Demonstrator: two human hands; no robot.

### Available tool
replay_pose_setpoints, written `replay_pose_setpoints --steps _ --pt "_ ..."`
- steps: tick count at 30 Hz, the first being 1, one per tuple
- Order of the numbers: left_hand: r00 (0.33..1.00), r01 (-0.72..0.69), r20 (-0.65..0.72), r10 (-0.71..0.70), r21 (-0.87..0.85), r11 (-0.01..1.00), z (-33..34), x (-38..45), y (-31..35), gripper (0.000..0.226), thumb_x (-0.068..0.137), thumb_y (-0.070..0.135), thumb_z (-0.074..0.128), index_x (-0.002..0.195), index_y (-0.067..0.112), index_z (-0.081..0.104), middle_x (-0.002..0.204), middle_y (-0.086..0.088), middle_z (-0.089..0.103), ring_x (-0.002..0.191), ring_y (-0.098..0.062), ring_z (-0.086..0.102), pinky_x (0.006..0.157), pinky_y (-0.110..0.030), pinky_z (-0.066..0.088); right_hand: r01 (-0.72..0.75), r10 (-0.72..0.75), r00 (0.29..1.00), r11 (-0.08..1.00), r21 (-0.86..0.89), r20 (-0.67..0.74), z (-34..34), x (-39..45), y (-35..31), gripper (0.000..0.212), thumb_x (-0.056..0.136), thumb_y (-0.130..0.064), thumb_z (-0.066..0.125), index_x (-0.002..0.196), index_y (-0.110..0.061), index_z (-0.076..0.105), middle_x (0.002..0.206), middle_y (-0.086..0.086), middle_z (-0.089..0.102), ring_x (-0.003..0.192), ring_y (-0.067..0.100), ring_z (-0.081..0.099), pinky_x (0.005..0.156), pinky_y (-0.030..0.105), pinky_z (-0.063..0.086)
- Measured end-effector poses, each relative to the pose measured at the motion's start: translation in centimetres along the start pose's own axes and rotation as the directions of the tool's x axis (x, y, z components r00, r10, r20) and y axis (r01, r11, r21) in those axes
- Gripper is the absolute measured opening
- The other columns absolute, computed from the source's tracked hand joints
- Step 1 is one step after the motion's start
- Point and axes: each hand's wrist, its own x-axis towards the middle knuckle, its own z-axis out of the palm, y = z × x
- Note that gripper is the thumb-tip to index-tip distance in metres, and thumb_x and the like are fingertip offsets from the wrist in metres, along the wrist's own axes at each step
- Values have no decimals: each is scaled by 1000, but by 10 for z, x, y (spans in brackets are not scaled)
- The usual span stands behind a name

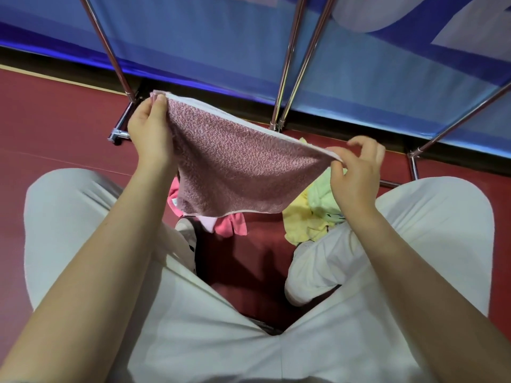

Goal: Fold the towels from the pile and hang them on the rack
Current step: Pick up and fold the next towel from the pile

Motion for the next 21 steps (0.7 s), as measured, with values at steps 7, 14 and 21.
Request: replay_pose_setpoints --steps 7,14,21 --pt "999 29 22 -31 80 996 0 6 -11 29 95 21 53 66 24 51 67 10 44 68 -5 39 65 -24 32 -375 218 901 827 419 376 -3 3 -4 22 90 -2 36 96 -10 56 81 3 53 70 11 48 65 27 40" --pt "985 129 -134 -110 138 982 -2 13 -25 28 101 18 44 75 22 52 73 9 44 70 -4 40 66 -22 34 -584 292 811 351 732 508 -15 14 -3 19 88 2 57 94 -12 69 78 1 66 74 12 58 70 25 46" --pt "991 2 -125 52 393 920 12 4 -33 28 102 21 35 107 4 57 93 1 50 92 -12 42 74 -22 34 -590 295 783 71 804 548 -29 26 1 14 96 -13 53 93 -9 66 87 3 67 81 12 60 77 25 47"
